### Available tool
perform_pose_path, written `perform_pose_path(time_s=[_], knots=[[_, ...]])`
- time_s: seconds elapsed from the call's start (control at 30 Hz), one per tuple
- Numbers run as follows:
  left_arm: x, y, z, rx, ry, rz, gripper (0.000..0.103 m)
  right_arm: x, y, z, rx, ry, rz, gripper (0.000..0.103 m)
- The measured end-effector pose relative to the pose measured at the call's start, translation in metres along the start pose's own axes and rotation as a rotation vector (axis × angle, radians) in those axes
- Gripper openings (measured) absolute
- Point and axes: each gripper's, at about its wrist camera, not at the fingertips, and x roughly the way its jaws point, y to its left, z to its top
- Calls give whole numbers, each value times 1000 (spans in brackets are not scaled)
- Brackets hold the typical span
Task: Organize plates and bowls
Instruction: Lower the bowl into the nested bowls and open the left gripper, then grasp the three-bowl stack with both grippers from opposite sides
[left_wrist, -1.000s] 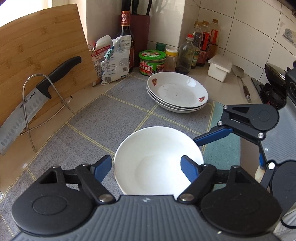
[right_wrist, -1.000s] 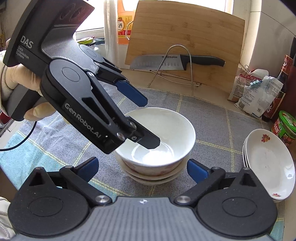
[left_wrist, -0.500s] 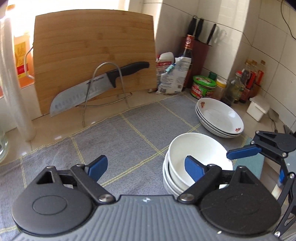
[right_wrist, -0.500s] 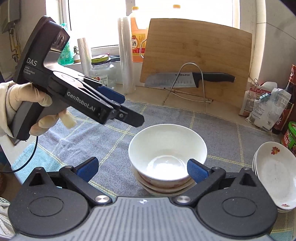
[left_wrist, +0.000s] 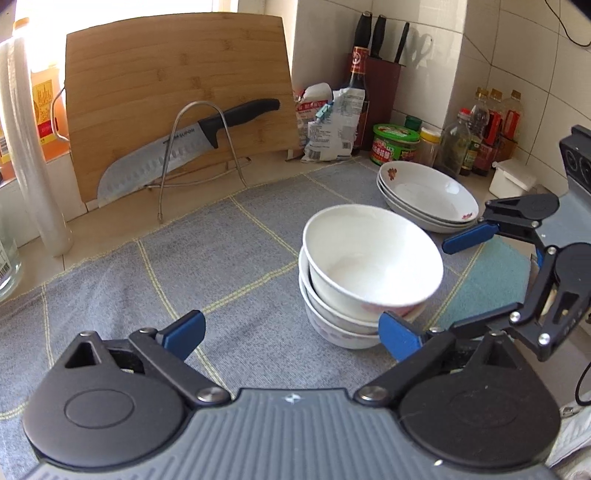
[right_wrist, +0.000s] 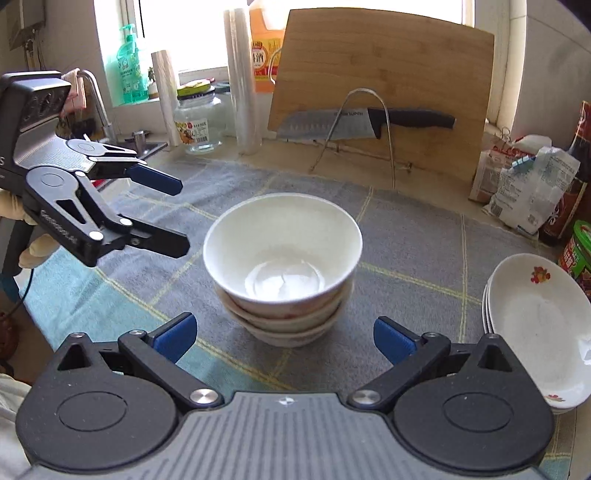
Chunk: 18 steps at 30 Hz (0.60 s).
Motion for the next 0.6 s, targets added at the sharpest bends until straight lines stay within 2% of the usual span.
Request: perform_pose_path(time_s=[0.1,0.33,0.6], knots=[[17,-12,-12,3,38,18,100,20,-10,-9,-16,54,4,103],[55,-40,-34,95,121,35,99,56,-22,-19,-64,146,-7,103],[74,-35,-30,159,97,-41,102,64,-24,-13,-127,145,14,103]])
